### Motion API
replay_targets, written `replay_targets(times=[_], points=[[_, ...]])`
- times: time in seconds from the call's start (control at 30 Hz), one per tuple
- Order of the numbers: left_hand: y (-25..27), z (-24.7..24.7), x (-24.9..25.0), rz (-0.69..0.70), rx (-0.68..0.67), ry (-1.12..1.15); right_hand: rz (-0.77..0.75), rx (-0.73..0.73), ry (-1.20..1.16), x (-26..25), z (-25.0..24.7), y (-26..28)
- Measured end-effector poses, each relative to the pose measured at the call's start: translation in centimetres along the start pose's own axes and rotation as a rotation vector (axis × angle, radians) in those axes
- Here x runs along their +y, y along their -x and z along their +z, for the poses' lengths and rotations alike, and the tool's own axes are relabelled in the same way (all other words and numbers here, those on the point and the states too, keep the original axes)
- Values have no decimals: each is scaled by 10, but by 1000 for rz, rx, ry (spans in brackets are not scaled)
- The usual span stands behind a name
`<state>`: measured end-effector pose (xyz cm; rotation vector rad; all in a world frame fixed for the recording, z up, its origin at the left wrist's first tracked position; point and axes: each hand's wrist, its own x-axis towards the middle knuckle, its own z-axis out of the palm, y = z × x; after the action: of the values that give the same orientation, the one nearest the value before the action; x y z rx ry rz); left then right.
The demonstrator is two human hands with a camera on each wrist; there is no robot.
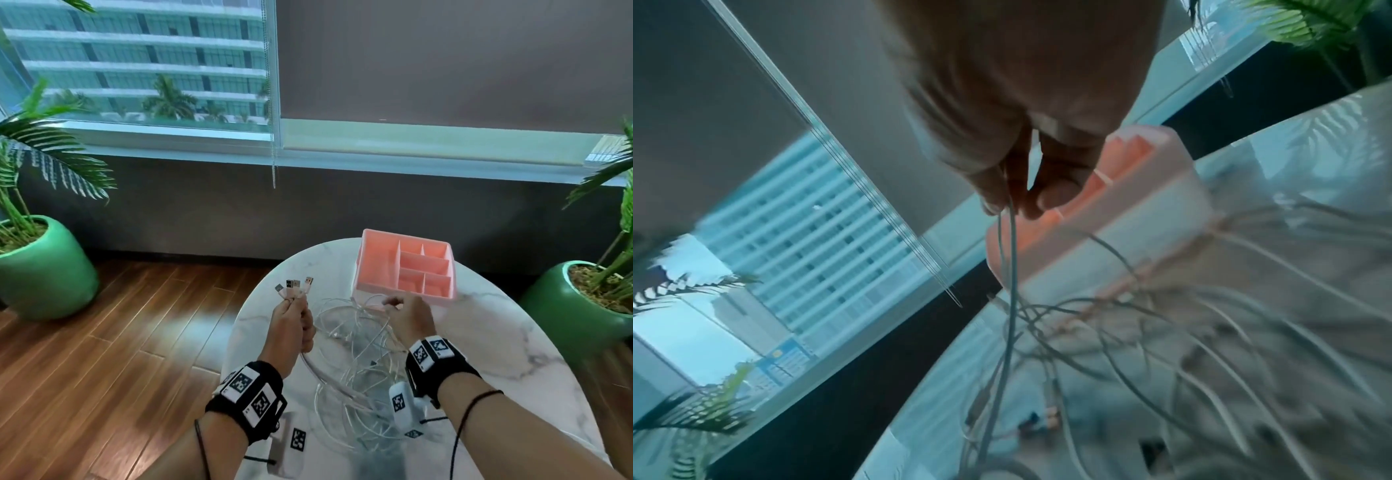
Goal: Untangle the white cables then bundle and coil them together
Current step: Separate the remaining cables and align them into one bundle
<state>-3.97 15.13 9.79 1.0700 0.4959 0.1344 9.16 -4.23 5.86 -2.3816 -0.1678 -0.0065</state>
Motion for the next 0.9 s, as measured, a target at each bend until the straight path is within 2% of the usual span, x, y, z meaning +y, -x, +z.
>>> replay_targets(times=[0.1, 0.27, 0.4, 0.47, 0.53, 0.57, 0.6, 0.67, 0.77, 0.87, 0.9], points=[[-4, 13, 1, -12, -36, 14, -118, 88, -159, -23, -37, -7], [-10, 39, 4, -14, -68, 79, -165, 80, -540, -67, -92, -6], [-17, 63, 5, -44, -103, 138, -210, 72, -705, -93, -118, 5], [-20, 74, 5, -49, -133, 128, -174, -58, -625, -94, -123, 8], [-21, 81, 3, -46, -157, 109, -84, -249, -341, -89, -124, 12], [-21, 83, 1, -42, -164, 96, -54, -280, -216, -87, -124, 13], [-21, 85, 0, -39, -170, 83, -53, -233, -159, -83, -124, 14], [-20, 87, -2, -35, -174, 57, -108, -74, -226, -80, -128, 16], [-20, 86, -4, -28, -174, 29, -143, -107, -290, -80, -130, 17], [-19, 83, -5, -36, -175, 21, -147, -57, -331, -74, -129, 17], [-18, 82, -5, -42, -173, 22, -141, -100, -315, -73, -128, 18]])
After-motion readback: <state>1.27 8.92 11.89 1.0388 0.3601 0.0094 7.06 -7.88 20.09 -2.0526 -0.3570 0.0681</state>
